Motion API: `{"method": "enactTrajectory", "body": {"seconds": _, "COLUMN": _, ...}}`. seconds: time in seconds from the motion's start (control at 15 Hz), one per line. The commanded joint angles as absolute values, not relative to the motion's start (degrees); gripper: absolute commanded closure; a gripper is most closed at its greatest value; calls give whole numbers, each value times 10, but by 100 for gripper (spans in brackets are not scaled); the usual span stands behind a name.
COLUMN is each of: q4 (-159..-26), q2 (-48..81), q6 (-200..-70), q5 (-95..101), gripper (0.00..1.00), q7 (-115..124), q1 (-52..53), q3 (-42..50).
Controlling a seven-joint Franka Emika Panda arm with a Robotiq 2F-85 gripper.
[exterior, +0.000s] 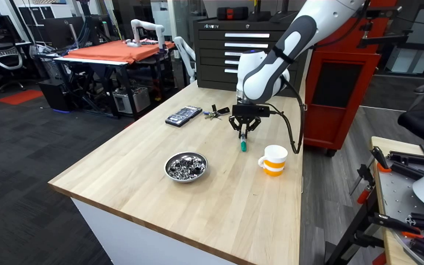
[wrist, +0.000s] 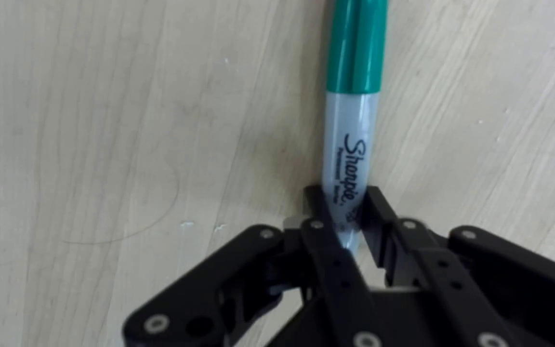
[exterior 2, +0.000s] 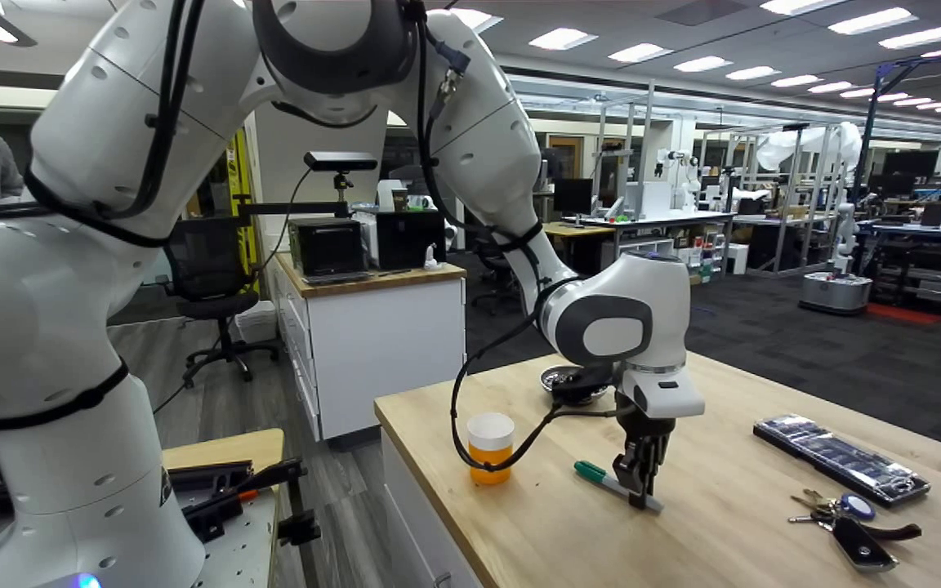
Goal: Put the pen in the cup
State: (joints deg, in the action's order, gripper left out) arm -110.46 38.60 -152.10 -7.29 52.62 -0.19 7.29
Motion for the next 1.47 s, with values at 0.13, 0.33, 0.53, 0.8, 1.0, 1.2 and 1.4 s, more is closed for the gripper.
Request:
{"method": "enactTrajectory", "body": {"seconds": 0.13, "q4": -1124, "q2": 352, "q6": -1521, "q5": -78, "gripper": 94, "q7": 519, "q1": 12, "q3": 88}}
{"method": "enactTrajectory", "body": {"seconds": 0.33, "q4": -1127, "q2": 327, "q6": -1511, "q5": -59, "gripper": 94, "q7": 525, "q1": 28, "q3": 107}}
{"method": "enactTrajectory", "body": {"seconds": 0.53, "q4": -1132, "q2": 297, "q6": -1505, "q5": -32, "gripper": 94, "q7": 531, "q1": 48, "q3": 130}}
{"method": "enactTrajectory", "body": {"seconds": 0.8, "q4": -1144, "q2": 254, "q6": -1497, "q5": 19, "gripper": 94, "q7": 542, "q1": 75, "q3": 153}}
{"method": "enactTrajectory", "body": {"seconds": 1.0, "q4": -1158, "q2": 224, "q6": -1490, "q5": 54, "gripper": 94, "q7": 552, "q1": 90, "q3": 156}}
{"method": "enactTrajectory", "body": {"seconds": 1.2, "q4": -1174, "q2": 195, "q6": -1479, "q5": 84, "gripper": 94, "q7": 564, "q1": 102, "q3": 153}}
{"method": "enactTrajectory", "body": {"seconds": 1.4, "q4": -1196, "q2": 163, "q6": -1465, "q5": 106, "gripper": 94, "q7": 579, "q1": 108, "q3": 144}}
